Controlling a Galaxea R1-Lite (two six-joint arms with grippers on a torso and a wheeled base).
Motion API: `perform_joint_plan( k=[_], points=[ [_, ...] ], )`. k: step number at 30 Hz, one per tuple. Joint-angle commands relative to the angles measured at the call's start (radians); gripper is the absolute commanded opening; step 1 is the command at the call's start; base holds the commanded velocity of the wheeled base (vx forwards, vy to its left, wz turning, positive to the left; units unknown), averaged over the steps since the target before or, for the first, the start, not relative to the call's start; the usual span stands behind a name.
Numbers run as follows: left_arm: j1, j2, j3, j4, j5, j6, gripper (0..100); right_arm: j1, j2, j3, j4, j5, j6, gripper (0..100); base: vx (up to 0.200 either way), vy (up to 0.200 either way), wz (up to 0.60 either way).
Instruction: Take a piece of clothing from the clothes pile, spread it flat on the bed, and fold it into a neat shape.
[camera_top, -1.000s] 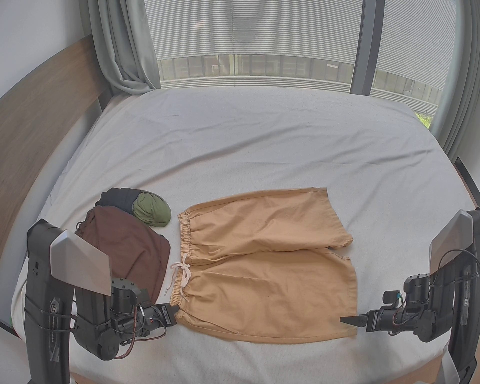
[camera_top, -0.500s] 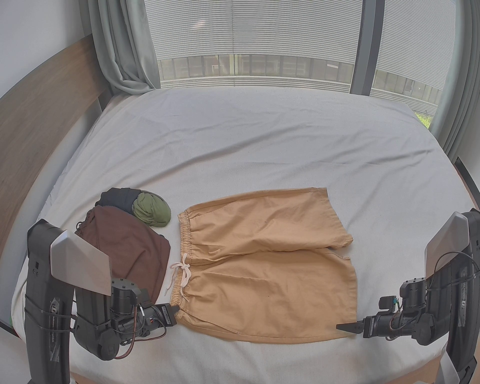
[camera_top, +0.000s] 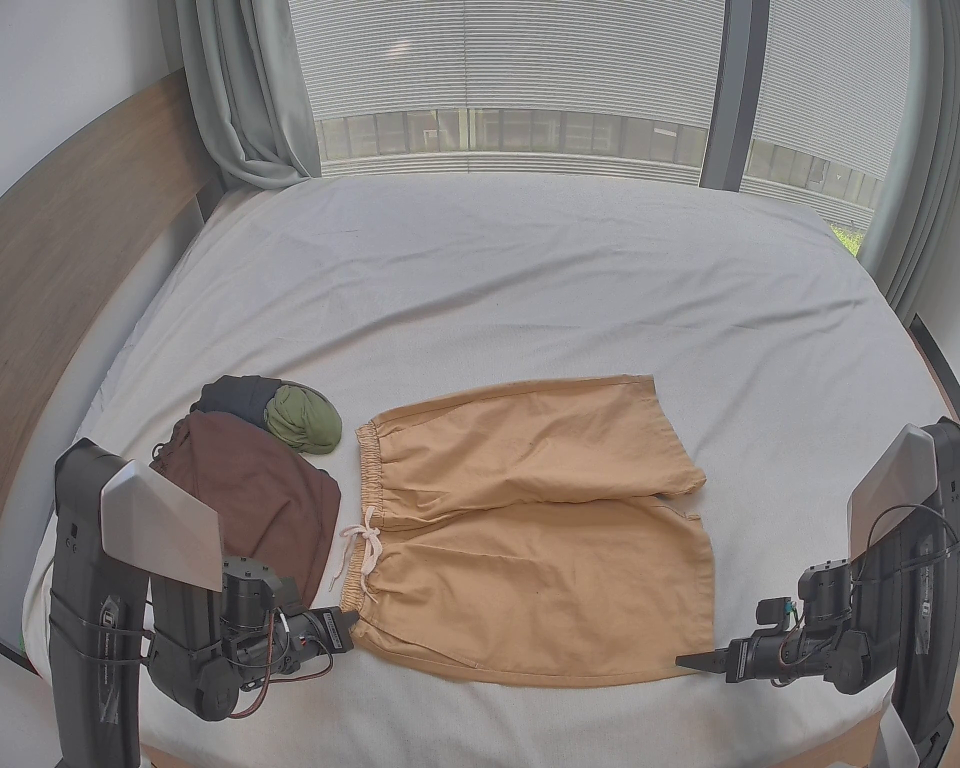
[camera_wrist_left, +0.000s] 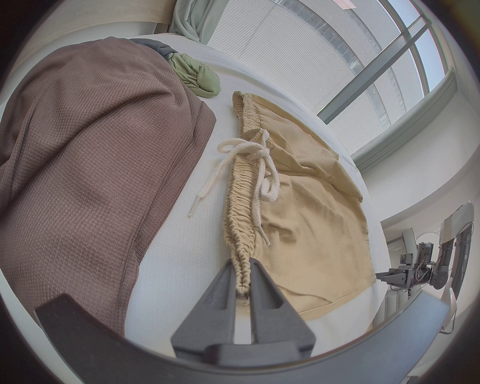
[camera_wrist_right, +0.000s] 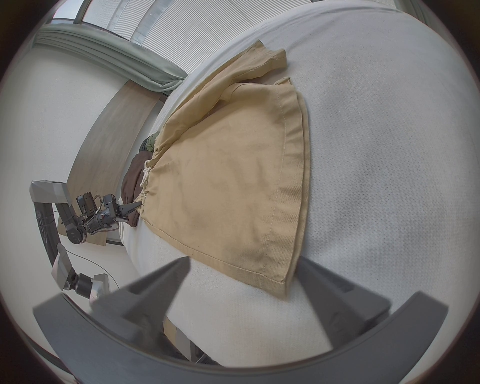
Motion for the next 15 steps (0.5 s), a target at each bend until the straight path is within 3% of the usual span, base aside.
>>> perform_joint_plan(
  k=[1,15],
  points=[
    [-0.001,0.002,0.000,0.000,-0.001,0.001,0,0.001,0.002,-0.001,-0.001,0.000,0.000,0,0.000,0.000,0.00],
    [-0.001,-0.006,0.004,0.000,-0.003,-0.003,0,-0.005,-0.005,0.003,-0.001,0.000,0.000,0,0.000,0.000,0.00]
  ],
)
